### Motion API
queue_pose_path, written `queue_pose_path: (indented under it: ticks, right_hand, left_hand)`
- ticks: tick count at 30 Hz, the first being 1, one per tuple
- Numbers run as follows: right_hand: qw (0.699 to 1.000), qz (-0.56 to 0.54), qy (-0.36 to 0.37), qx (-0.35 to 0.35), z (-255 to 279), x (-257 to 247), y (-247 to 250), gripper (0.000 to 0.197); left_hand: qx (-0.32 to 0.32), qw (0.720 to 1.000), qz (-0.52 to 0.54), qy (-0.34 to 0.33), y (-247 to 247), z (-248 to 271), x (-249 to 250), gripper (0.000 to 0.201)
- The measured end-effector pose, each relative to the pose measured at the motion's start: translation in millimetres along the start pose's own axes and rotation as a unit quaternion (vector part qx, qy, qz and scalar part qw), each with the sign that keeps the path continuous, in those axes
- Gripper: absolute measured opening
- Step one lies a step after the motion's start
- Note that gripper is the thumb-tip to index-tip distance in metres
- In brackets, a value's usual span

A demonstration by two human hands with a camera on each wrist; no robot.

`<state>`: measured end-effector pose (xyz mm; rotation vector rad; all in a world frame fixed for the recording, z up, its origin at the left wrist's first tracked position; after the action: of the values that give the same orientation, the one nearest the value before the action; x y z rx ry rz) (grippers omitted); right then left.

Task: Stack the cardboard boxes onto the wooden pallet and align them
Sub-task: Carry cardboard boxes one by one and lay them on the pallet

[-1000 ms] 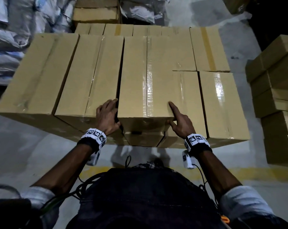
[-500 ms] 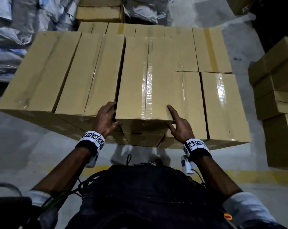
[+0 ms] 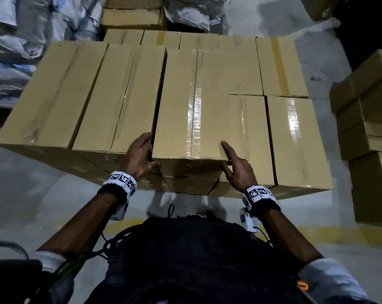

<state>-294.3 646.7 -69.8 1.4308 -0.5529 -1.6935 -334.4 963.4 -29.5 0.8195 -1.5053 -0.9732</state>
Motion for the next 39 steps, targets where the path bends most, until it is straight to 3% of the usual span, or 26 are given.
queue_pose_path:
  ticks: [4, 8, 12, 16, 20, 23, 31, 39]
  right_hand:
    - [1.0, -0.005, 0.007, 0.005, 4, -1, 0, 0.075]
    - [1.0, -0.008, 0.006, 0.006, 7, -1, 0, 0.071]
    - [1.0, -0.013, 0.005, 0.004, 8, -2, 1, 0.071]
    - [1.0, -0.016, 0.007, -0.004, 7, -3, -3, 0.073]
    - [1.0, -0.017, 0.0, 0.002, 5, 0, -3, 0.078]
    - [1.0, -0.022, 0.001, 0.005, 4, 1, -4, 0.075]
    - [1.0, -0.018, 0.003, 0.015, 6, -2, -2, 0.07]
    - [1.0, 0.0, -0.011, 0.002, 9, -3, -5, 0.08]
  left_hand:
    - [-0.009, 1.0, 0.01, 0.01, -6, 1, -8, 0.052]
    - [-0.006, 1.0, 0.002, 0.015, -9, 0, -12, 0.074]
    - [-0.007, 1.0, 0.014, 0.018, -9, 0, -10, 0.059]
    - [-0.008, 1.0, -0.004, 0.001, -5, -1, -7, 0.068]
    - [-0.04, 0.996, -0.076, -0.032, -2, -5, -12, 0.094]
    - [-0.053, 0.993, -0.1, -0.011, 1, -2, -25, 0.103]
    - [-0.061, 0.991, -0.116, -0.006, 4, 6, -34, 0.09]
    - [-0.063, 0.991, -0.119, 0.004, 7, 5, -31, 0.086]
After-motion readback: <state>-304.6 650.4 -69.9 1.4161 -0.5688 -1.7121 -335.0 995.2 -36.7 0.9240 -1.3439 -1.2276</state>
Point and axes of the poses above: each hand's wrist, its own z-axis away from the middle knuckle, its own y-axis out of the back of the hand, x = y × z, the point moved 10 cm from there along -z, towards the middle knuckle, and after that the axes turned 13 degrees about -y, right-handed, at the moved point
